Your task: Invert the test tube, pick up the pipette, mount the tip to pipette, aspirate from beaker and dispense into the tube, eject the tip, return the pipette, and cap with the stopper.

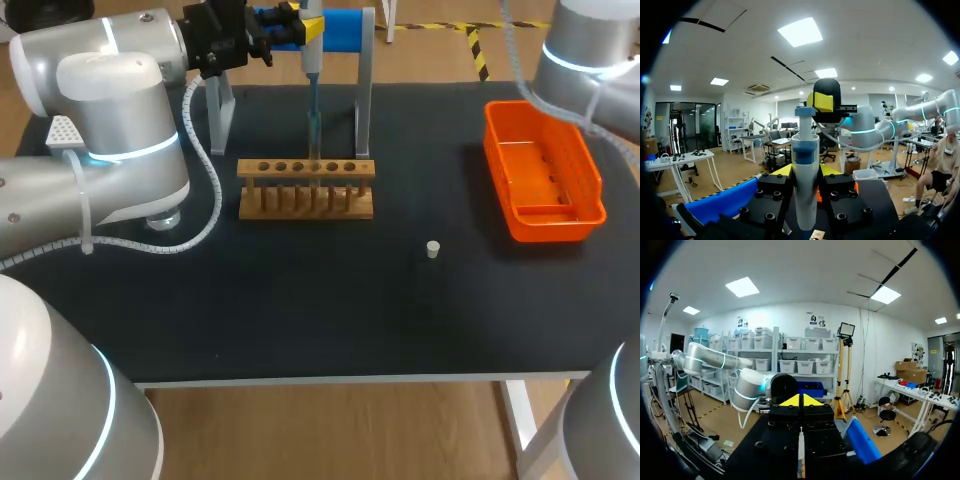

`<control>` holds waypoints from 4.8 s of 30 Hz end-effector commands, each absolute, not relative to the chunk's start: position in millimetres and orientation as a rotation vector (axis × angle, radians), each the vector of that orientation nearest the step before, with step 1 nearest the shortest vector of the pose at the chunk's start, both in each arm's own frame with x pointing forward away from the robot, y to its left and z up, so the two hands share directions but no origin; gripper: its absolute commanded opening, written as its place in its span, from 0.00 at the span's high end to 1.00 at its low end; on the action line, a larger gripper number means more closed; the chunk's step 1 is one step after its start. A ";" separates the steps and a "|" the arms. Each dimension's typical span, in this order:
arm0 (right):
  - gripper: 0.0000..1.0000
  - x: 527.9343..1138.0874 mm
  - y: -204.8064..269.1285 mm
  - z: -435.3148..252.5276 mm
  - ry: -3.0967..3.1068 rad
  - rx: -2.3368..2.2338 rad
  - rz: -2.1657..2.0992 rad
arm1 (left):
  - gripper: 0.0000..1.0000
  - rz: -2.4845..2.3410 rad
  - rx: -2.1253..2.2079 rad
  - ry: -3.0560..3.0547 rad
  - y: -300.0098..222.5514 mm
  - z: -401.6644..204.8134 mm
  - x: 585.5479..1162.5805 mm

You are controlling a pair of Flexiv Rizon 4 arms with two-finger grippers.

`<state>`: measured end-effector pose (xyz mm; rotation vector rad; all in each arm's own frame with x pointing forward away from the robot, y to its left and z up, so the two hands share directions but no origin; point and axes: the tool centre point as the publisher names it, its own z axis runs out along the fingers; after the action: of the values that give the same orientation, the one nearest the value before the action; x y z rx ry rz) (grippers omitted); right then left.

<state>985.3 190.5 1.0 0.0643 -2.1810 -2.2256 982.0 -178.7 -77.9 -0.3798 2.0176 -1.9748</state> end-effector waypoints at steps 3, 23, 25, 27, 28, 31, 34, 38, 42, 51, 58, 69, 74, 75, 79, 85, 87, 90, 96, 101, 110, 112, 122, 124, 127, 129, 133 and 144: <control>1.00 998.4 212.9 9.1 -2.150 0.091 -2.183 | 1.00 -1.975 -0.382 2.011 -180.0 -78.6 981.7; 1.00 974.4 250.1 11.1 -2.202 0.164 -2.074 | 1.00 -1.975 -0.382 2.011 -180.0 -78.6 981.7; 1.00 972.5 250.0 8.8 -2.208 0.158 -2.068 | 1.00 -1.975 -0.382 2.011 -180.0 -78.6 981.7; 1.00 971.3 249.5 5.9 -2.212 0.151 -2.066 | 1.00 -1.975 -0.382 2.011 -180.0 -78.6 981.7; 1.00 970.9 249.0 4.4 -2.213 0.147 -2.065 | 1.00 -1.975 -0.382 2.011 -180.0 -78.6 981.7; 1.00 970.1 248.0 0.2 -2.213 0.139 -2.063 | 1.00 -1.975 -0.382 2.011 -180.0 -78.6 981.7; 1.00 968.9 247.1 -3.0 -2.213 0.134 -2.060 | 1.00 -1.975 -0.382 2.011 -180.0 -78.6 981.7; 1.00 966.3 246.1 -7.0 -2.220 0.133 -2.056 | 1.00 -1.975 -0.382 2.011 -180.0 -78.6 981.7; 1.00 965.0 245.8 -10.9 -2.219 0.125 -2.052 | 1.00 -1.975 -0.382 2.011 -180.0 -78.6 981.7; 1.00 963.6 246.6 -17.2 -2.206 0.123 -2.052 | 1.00 -1.975 -0.382 2.011 -180.0 -78.6 981.7; 1.00 962.5 246.7 -24.7 -2.195 0.104 -2.052 | 1.00 -1.975 -0.382 2.011 -180.0 -78.6 981.7; 1.00 964.8 244.1 -36.1 -2.178 0.078 -2.046 | 1.00 -1.975 -0.382 2.011 -180.0 -78.6 981.7; 1.00 966.5 243.0 -39.0 -2.177 0.071 -2.042 | 1.00 -1.975 -0.382 2.011 -180.0 -78.6 981.7; 1.00 967.0 242.8 -39.4 -2.177 0.070 -2.040 | 1.00 -1.975 -0.382 2.011 -180.0 -78.6 981.7; 1.00 969.7 242.6 -36.9 -2.168 0.105 -2.063 | 1.00 -1.975 -0.382 2.011 -180.0 -78.6 981.7; 1.00 964.1 239.4 -9.9 -2.200 0.201 -2.105 | 1.00 -1.975 -0.382 2.011 -180.0 -78.6 981.7; 1.00 959.9 236.1 -3.4 -2.217 0.219 -2.111 | 1.00 -1.975 -0.382 2.011 -180.0 -78.6 981.7; 0.00 953.4 227.2 1.3 -2.239 0.243 -2.130 | 1.00 -1.975 -0.382 2.011 -180.0 -78.6 981.7; 0.00 940.3 193.0 -4.9 -2.289 0.246 -2.153 | 1.00 -1.975 -0.382 2.011 -180.0 -78.6 981.7; 0.00 933.9 169.4 -36.0 -2.369 0.250 -2.078 | 1.00 -1.975 -0.382 2.011 -180.0 -78.6 981.7; 0.00 929.0 155.2 -127.5 -2.382 0.234 -1.963 | 1.00 -1.975 -0.382 2.011 -180.0 -78.6 981.7; 0.00 930.7 155.7 -146.3 -2.365 0.212 -1.954 | 1.00 -1.975 -0.382 2.011 -180.0 -78.6 981.7; 0.00 950.9 157.0 -215.1 -2.407 0.238 -1.933 | 1.00 -1.975 -0.382 2.011 -180.0 -78.6 981.7; 0.00 955.8 158.0 -224.4 -2.422 0.228 -1.913 | 1.00 -1.975 -0.382 2.011 -180.0 -78.6 981.7; 0.00 962.4 160.6 -237.2 -2.431 0.218 -1.897 | 1.00 -1.975 -0.382 2.011 -180.0 -78.6 981.7; 0.00 966.0 163.3 -244.8 -2.430 0.216 -1.889 | 1.00 -1.975 -0.382 2.011 -180.0 -78.6 981.7; 0.00 971.4 171.3 -259.6 -2.452 0.203 -1.850 | 1.00 -1.975 -0.382 2.011 -180.0 -78.6 981.7; 0.00 971.1 192.4 -276.9 -2.580 0.110 -1.762 | 1.00 -1.975 -0.382 2.011 -180.0 -78.6 981.7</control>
<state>977.8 186.0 -278.6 0.1398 -2.5469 -1.7687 982.2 -179.0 -78.7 -0.3779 2.0149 -1.9755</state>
